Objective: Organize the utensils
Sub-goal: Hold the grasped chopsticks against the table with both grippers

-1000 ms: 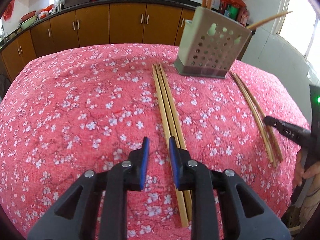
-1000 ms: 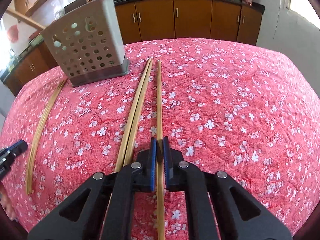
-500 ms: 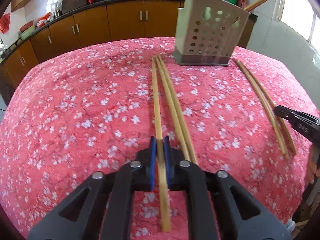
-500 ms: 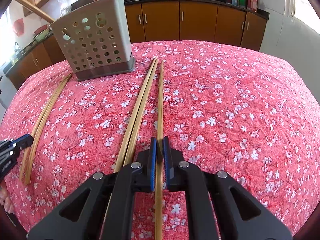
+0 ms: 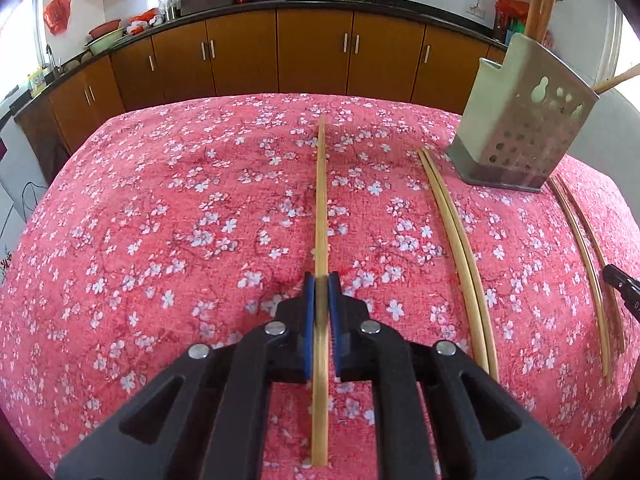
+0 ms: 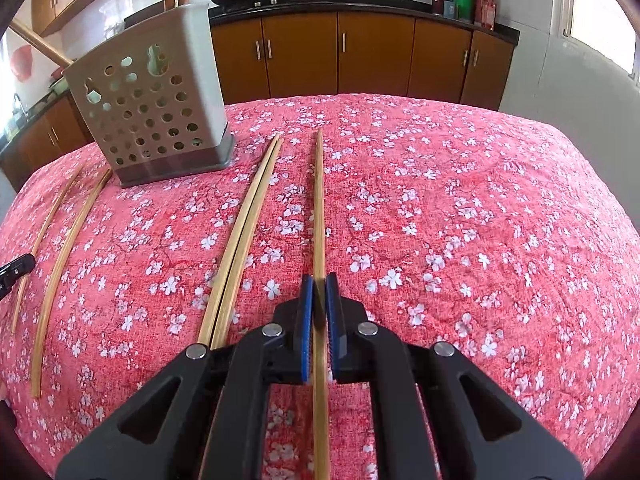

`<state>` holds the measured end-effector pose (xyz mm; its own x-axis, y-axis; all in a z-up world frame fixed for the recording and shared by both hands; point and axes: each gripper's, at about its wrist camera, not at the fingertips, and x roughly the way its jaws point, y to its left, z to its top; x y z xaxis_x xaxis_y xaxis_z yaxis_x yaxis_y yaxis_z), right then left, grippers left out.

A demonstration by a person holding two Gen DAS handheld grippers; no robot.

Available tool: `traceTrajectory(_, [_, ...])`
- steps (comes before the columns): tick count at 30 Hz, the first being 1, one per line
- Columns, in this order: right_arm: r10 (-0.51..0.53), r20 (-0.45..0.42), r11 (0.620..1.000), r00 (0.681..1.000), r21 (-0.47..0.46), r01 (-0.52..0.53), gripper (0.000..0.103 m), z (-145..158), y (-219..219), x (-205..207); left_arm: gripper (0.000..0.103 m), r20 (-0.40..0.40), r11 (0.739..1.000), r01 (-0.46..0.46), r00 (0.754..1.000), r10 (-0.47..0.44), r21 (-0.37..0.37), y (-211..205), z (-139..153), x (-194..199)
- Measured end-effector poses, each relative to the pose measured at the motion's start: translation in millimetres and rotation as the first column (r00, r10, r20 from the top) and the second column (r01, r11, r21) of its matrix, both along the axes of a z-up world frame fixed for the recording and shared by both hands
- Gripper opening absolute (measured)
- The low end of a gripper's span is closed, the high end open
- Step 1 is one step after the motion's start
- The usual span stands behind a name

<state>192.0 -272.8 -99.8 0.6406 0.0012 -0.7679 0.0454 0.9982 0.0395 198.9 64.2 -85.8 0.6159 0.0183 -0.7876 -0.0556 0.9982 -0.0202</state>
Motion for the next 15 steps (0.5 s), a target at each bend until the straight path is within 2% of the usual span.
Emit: traceTrajectory(15, [0.000,0.000,1.000,1.000,0.004,0.000,0.008,-0.3,-0.1,0.1,0.011,0.002,1.000,-0.003,1.000,0.003,-0.031,4.4,-4.6,1.4])
